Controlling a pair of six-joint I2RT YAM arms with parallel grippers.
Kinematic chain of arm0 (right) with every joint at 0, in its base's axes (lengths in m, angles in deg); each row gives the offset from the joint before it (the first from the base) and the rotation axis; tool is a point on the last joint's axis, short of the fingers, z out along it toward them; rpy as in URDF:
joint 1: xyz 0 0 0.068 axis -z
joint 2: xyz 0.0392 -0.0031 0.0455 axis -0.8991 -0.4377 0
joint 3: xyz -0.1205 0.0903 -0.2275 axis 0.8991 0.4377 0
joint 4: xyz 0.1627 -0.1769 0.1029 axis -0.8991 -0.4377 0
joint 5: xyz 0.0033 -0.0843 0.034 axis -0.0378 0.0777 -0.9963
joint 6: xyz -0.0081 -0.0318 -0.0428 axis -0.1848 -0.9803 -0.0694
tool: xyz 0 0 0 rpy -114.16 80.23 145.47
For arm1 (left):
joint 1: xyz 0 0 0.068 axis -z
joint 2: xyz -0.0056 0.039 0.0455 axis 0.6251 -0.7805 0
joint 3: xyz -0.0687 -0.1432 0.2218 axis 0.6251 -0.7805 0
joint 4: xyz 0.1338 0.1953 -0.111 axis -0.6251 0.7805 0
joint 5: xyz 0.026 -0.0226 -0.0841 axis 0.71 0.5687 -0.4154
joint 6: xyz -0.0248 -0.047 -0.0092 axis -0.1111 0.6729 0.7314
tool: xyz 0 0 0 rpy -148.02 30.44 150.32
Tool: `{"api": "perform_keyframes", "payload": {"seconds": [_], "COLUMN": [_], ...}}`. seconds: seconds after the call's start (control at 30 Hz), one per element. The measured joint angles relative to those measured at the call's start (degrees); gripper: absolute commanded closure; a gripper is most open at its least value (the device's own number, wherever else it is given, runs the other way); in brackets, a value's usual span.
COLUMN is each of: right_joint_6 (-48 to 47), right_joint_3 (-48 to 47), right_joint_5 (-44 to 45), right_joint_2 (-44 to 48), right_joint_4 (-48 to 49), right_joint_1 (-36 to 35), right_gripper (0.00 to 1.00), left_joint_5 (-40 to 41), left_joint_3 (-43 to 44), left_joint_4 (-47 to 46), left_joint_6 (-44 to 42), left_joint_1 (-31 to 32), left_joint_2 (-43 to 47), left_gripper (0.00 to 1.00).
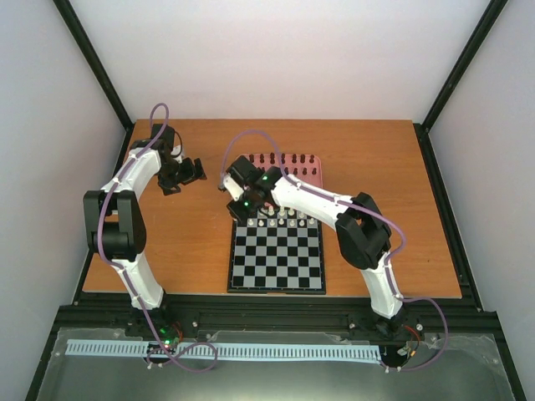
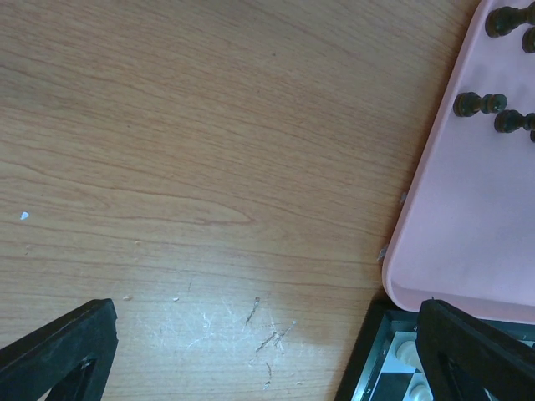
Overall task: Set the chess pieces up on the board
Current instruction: Place the chess piece on the chessboard.
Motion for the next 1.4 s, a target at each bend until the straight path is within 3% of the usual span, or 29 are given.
{"api": "perform_keyframes", "payload": {"seconds": [0.27,1.4], "right_joint_6": [-0.09,0.09], "right_joint_3": [8.28,4.48], "right_joint_5": [1.51,3.82], "right_joint_2": [-0.02,-5.07], "right_joint_4": [3.13,4.37], "right_joint_1": [-0.11,-0.22], "right_gripper": [0.95,0.91], "left_joint_5": [0.20,0.81], "left_joint_3": [0.00,-0.85], "left_joint_4": [-0.02,-0.28], "left_joint_6": [0.00,0.00], "left_joint_1": [0.09,0.15], "left_joint_2": [0.02,0.81], "left_gripper": [0.00,0.00]}}
